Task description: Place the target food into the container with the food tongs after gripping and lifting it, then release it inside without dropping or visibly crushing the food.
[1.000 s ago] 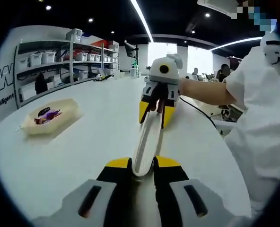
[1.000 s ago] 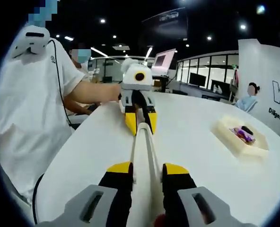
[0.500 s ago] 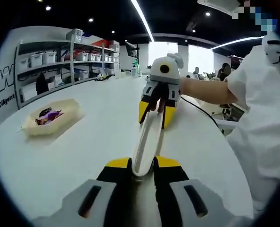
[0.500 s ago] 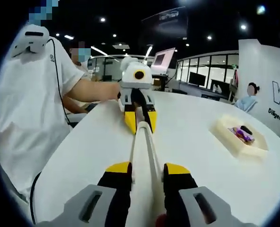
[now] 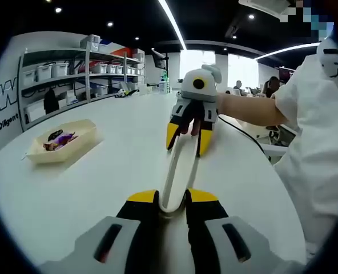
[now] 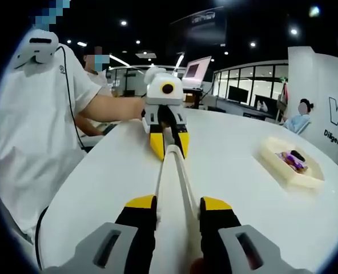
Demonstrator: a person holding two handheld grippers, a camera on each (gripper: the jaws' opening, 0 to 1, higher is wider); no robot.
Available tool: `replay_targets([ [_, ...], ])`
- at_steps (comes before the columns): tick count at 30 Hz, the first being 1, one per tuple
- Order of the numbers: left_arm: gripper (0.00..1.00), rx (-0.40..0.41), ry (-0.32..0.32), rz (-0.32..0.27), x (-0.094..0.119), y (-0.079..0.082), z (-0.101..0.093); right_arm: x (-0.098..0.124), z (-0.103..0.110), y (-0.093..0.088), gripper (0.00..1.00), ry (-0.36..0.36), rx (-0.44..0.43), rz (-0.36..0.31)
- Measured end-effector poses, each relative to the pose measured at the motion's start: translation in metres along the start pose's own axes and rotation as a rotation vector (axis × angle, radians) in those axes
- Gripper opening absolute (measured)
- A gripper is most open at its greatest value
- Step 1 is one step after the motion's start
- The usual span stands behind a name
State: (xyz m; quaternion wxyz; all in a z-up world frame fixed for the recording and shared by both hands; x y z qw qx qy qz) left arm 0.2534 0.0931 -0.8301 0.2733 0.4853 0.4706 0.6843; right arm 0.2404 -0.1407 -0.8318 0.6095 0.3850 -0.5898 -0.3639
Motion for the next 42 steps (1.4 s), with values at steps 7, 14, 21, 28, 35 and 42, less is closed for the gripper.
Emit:
replay_targets([
  [7,0.17,0.002,0.004,0.0,0.0,-0.0002,0.0003,0.0,-0.0005,-0.0005,0.27,-0.001,-0.005,-0.003],
  [14,0.18,0.003,0.009,0.0,-0.0004,-0.0005,0.0011,0.0001,-0.0013,-0.0012,0.28,-0.005,-0.011,-0.005],
  [21,0.18,0.005,0.01,-0.001,-0.0005,-0.0005,0.0022,0.0001,-0.0014,-0.0012,0.3,-0.007,-0.017,-0.008],
  [28,0.18,0.01,0.011,-0.002,-0.0003,-0.0008,0.0024,-0.0005,-0.0013,-0.0015,0.31,-0.006,-0.028,-0.011],
  [35,0.18,0.013,0.009,-0.001,0.0001,-0.0009,0.0021,-0.0005,-0.0009,-0.0019,0.32,-0.005,-0.033,-0.012],
  [42,0.18,0.012,0.009,0.001,0.0004,-0.0008,0.0012,-0.0003,-0.0002,-0.0019,0.35,-0.005,-0.035,-0.012],
])
Point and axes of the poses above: the point that each gripper's makers call its tool centre point, and the gripper's own axes: x roughly backward along the fingers, z roughly to its left, y roughly out of its top, the point moved 9 cm from there along x, roughly backward along the fingers, and after that the axes turned 13 degrees about y, right-handed, at the moved point
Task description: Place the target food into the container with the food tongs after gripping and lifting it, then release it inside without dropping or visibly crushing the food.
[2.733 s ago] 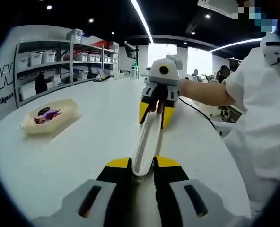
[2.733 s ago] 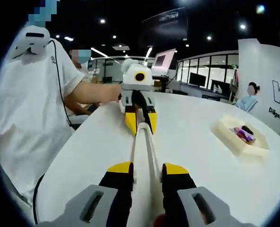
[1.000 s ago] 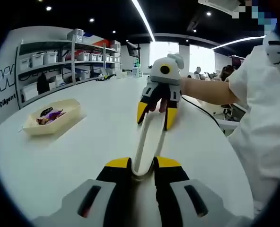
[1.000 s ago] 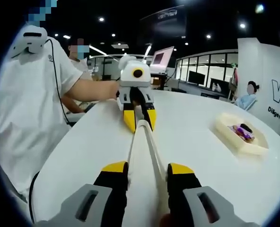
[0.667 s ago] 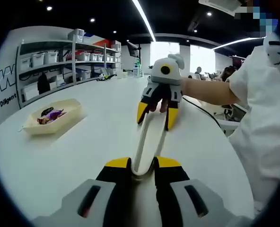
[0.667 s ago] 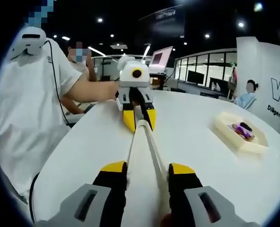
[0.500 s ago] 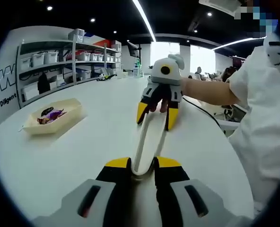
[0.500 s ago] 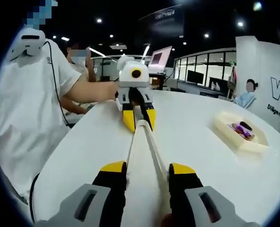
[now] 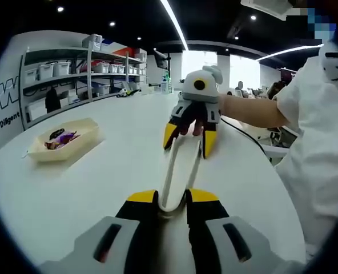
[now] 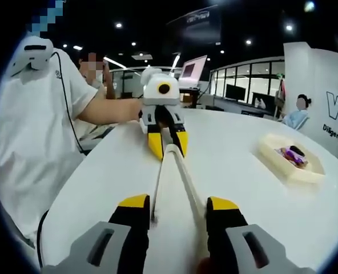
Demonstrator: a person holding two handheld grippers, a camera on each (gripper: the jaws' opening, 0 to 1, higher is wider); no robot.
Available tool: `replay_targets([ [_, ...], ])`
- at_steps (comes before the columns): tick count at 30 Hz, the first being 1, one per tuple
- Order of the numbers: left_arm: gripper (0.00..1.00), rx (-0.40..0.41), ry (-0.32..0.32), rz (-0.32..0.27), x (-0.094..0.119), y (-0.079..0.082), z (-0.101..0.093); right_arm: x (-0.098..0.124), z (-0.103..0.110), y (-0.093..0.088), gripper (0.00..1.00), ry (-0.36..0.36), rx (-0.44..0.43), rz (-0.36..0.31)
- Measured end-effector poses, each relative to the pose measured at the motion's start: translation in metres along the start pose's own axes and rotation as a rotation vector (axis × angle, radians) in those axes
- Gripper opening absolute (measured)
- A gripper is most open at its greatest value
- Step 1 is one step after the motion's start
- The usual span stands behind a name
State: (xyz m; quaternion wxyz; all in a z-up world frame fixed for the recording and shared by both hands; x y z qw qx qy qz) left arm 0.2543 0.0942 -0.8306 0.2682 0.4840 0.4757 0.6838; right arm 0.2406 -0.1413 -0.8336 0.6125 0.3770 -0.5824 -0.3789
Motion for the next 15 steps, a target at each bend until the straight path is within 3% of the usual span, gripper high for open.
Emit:
replay_targets([
  [15,0.2,0.006,0.006,0.0,0.0019,-0.0004,-0.0011,0.001,0.0014,0.0,0.39,-0.01,-0.007,0.002],
])
Point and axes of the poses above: the point that each gripper's makers call its tool centre point, and the gripper's own axes: x roughly backward along the fingers, z roughly to its left, y roughly out of its top, the point moved 9 cm from there along x, roughly backward along the fingers, and after that the axes turned 13 degrees about y, right-handed, at the moved point
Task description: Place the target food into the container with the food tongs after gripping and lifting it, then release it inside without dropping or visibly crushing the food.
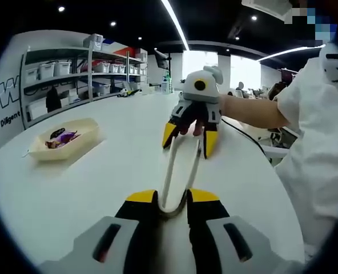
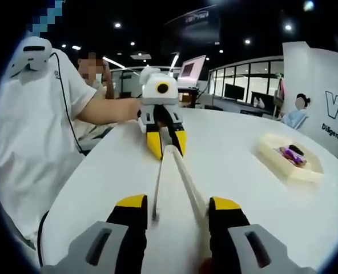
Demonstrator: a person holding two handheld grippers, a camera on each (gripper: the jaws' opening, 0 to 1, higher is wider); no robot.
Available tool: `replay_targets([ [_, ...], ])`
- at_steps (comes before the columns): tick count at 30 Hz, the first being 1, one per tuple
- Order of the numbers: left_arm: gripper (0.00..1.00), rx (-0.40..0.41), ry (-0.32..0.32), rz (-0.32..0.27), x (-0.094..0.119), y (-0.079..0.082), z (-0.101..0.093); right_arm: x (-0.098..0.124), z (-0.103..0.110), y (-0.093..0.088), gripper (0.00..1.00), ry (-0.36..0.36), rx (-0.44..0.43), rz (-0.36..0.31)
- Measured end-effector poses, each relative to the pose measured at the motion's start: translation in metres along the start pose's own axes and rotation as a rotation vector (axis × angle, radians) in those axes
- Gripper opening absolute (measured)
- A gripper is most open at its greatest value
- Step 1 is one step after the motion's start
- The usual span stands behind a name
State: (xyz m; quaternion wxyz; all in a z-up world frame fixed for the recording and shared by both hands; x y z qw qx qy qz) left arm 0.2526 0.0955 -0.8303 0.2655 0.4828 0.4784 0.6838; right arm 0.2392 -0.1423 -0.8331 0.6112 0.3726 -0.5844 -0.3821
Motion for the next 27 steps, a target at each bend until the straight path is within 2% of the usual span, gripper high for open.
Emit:
replay_targets([
  [14,0.25,0.005,0.009,-0.012,0.0008,0.0019,0.0002,0.0023,-0.0006,0.0005,0.41,-0.016,-0.007,-0.011],
  [27,0.29,0.024,0.049,-0.033,0.0046,0.0029,-0.0014,0.0059,0.0006,-0.0015,0.45,-0.056,-0.035,-0.024],
])
Point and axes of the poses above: the point that each gripper's makers call its tool centre point, and the gripper's own axes: x roughly backward along the fingers, z roughly to its left, y roughly out of its top, the point moved 9 cm from there along x, roughly backward along the fingers, and after that the axes turned 13 degrees about y, right-handed, at the moved point
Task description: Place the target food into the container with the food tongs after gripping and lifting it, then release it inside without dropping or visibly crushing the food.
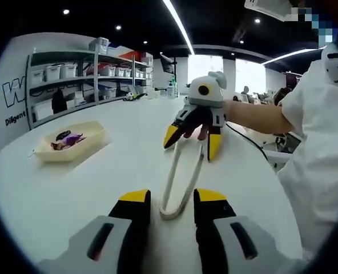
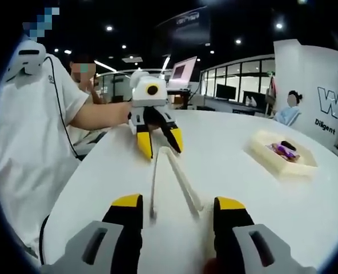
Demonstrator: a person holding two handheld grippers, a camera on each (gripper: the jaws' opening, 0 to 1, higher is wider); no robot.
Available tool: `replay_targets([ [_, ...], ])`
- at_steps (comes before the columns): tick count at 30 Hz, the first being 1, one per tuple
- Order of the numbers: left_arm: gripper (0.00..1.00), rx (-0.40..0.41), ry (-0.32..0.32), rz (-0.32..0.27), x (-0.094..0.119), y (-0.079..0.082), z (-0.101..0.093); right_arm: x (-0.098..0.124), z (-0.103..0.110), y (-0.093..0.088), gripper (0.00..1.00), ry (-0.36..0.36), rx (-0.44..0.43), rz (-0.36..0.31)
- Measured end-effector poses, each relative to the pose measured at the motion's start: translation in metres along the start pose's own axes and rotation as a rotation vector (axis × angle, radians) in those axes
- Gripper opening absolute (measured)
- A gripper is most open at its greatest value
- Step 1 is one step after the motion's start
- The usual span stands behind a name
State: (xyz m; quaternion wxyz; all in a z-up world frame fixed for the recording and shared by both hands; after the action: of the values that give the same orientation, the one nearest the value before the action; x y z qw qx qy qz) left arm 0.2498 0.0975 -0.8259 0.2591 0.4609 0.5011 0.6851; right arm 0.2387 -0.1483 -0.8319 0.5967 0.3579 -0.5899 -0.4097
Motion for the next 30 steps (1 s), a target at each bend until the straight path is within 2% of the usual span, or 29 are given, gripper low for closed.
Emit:
replay_targets([
  [6,0.3,-0.002,0.032,-0.008,0.0019,-0.0004,-0.0018,0.0006,0.0009,0.0004,0.46,-0.022,-0.007,-0.007],
  [19,0.43,0.017,0.102,-0.035,0.0071,0.0007,-0.0035,0.0041,0.0047,0.0024,0.5,-0.083,-0.03,-0.039],
  [30,0.5,0.032,0.142,-0.05,0.01,0.0008,-0.0079,0.0048,0.0073,0.0027,0.53,-0.115,-0.04,-0.047],
])
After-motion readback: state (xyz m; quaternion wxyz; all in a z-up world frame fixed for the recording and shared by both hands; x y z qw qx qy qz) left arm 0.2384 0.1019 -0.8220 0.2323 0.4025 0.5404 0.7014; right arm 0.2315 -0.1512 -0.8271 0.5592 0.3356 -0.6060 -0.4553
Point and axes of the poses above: the point that each gripper's makers call its tool centre point, and the gripper's own axes: x roughly backward along the fingers, z roughly to its left, y roughly out of its top, the point moved 9 cm from there along x, roughly backward along the fingers, and after that the axes turned 13 degrees about y, right-handed, at the moved point
